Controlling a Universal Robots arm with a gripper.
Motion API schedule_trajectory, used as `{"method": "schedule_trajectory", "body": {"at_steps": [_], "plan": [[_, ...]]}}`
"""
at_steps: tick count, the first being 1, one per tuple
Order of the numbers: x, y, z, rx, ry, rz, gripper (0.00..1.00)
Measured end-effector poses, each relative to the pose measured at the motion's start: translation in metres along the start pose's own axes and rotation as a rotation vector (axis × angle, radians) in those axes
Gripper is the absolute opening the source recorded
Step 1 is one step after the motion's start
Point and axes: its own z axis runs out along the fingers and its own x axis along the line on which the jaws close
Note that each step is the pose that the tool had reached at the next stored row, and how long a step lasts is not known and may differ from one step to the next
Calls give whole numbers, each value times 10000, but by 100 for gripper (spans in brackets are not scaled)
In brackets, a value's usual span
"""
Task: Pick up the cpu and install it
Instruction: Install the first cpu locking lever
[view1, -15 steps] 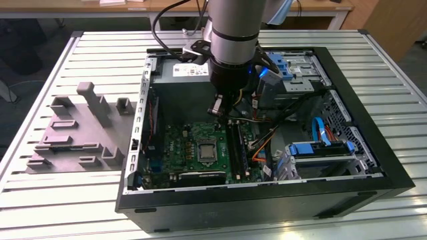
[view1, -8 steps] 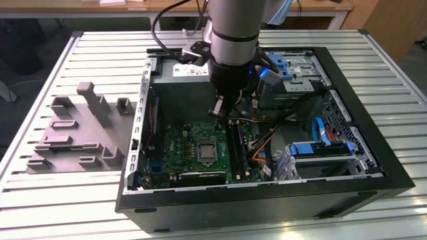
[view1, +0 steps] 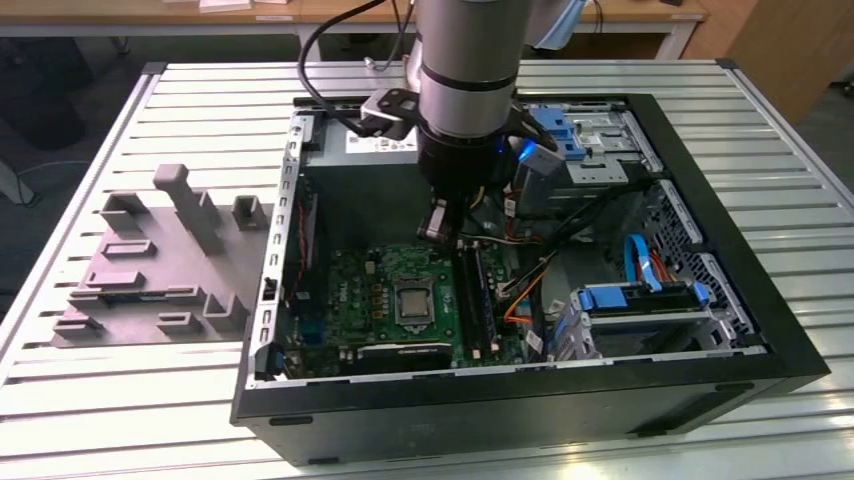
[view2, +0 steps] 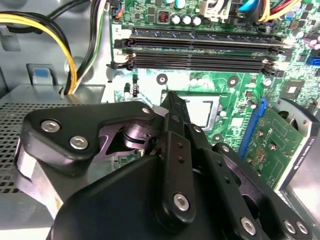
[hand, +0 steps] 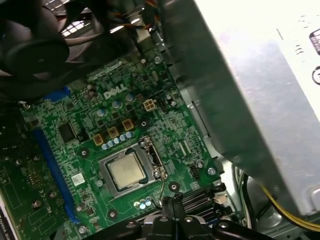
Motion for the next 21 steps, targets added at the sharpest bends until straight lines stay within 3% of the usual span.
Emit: {"method": "schedule_trajectory", "body": {"at_steps": [6,12,21], "plan": [[11,2,12,48,-7,-592,11],[88,-20,20,56,-8,-674,11],[97,-21,21,60,-8,-718,11]]}}
